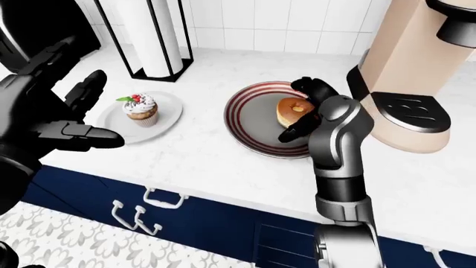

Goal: Move the dessert items from the plate to the tray.

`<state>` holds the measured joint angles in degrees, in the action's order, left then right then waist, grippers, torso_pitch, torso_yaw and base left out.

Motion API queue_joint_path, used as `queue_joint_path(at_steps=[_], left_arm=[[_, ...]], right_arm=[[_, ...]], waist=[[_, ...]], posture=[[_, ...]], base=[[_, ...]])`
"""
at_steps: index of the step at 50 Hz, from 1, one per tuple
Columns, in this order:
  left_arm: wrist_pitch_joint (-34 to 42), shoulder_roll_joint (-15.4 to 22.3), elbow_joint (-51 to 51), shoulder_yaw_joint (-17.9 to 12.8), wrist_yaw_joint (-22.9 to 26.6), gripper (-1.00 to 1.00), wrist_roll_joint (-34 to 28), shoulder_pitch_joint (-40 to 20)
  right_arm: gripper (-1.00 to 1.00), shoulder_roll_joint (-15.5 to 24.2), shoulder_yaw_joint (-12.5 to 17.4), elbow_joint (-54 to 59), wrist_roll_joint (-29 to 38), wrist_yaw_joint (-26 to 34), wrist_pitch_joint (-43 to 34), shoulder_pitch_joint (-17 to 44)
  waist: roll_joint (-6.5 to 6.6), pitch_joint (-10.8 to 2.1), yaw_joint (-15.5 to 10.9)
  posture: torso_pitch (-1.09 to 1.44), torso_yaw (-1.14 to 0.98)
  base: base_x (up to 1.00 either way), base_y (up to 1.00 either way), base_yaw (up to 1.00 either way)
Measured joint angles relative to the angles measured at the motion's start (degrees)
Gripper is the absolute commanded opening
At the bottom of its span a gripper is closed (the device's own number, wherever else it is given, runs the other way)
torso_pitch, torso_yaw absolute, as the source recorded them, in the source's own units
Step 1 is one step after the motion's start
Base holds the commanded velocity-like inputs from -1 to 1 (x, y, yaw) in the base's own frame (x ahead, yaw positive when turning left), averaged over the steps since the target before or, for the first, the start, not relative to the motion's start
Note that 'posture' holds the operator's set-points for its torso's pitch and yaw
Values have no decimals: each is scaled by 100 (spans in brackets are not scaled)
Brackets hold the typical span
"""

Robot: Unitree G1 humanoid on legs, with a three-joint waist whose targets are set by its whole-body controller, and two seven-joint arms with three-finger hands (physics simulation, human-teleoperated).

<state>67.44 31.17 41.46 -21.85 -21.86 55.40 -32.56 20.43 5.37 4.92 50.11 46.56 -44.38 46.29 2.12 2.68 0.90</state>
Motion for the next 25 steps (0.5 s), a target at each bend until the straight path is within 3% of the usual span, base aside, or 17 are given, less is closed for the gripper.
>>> queue_joint_path(at_steps=[2, 16, 25], left_arm=[[-26, -12, 9, 5, 32, 100, -35, 37], [-65, -124, -1, -22, 206, 100, -210, 101], [161, 92, -67, -80, 24, 100, 60, -262]], right_arm=[[46, 12, -3, -30, 11, -11, 7, -57], [5, 37, 51, 38, 248, -407, 490, -200], [-56, 97, -10, 39, 416, -289, 614, 1]], waist=[[-3, -1, -3], [-49, -42, -23], [-29, 22, -21]], posture=[[0, 0], [0, 0], [0, 0]], base=[[0, 0, 0], [0, 0, 0], [0, 0, 0]])
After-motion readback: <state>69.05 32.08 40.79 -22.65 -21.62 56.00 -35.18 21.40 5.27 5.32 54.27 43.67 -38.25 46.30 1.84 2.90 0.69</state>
